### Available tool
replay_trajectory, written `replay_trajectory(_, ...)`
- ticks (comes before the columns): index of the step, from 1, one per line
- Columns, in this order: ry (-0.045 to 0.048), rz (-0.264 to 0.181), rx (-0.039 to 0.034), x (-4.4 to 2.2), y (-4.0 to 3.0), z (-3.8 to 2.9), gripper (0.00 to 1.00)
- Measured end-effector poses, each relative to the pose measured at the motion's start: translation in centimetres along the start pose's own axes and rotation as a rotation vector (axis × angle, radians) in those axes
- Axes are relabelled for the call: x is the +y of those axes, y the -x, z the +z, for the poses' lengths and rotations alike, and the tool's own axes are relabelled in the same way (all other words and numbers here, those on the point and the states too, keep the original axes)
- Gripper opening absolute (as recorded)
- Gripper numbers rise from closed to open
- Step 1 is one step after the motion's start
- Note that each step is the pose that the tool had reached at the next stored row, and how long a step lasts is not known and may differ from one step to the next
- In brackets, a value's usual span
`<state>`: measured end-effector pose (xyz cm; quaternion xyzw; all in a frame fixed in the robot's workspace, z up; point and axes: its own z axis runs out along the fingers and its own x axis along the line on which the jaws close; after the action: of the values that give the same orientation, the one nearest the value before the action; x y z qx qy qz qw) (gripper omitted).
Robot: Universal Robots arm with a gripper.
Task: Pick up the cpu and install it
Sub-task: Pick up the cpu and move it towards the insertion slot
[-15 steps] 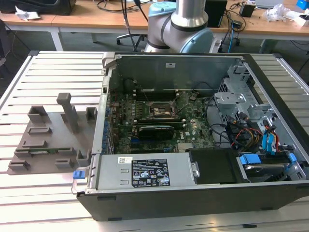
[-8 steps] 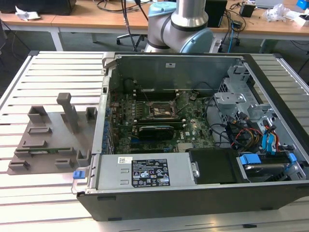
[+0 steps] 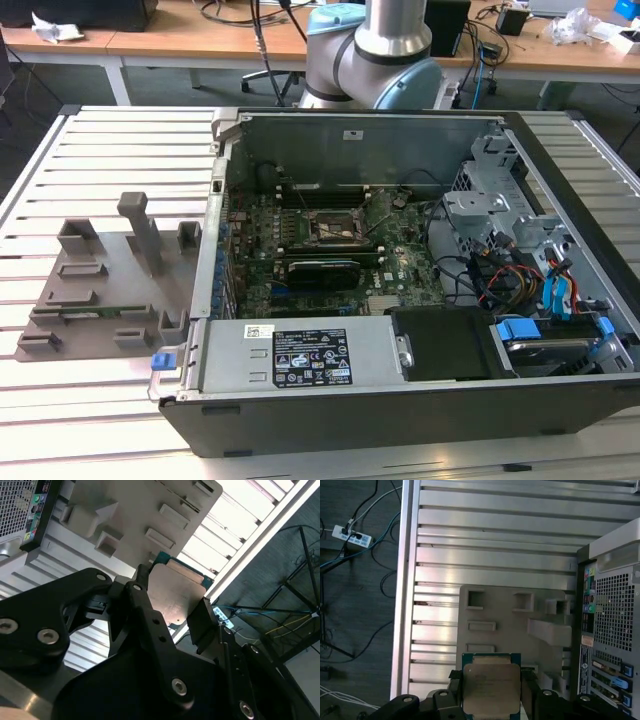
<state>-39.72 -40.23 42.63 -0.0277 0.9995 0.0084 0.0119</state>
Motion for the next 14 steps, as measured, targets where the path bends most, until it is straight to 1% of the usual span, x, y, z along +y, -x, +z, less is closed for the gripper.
replay_trajectory(2, 0.0000, 0.000, 0.0001, -0.02, 0.14, 0.01, 0.55)
replay_trajectory(4, -0.0002, 0.000, 0.0002, -0.04, 0.59, 0.07, 0.55)
replay_trajectory(6, -0.0022, 0.000, 0.0004, -0.06, 1.00, 0.14, 0.55)
replay_trajectory(9, -0.0026, 0.000, 0.0005, -0.11, 1.87, 0.26, 0.55)
replay_trajectory(11, -0.0027, 0.000, 0.0006, -0.16, 2.76, 0.35, 0.55)
replay_trajectory(14, -0.0027, 0.000, 0.0006, -0.20, 3.47, 0.48, 0.55)
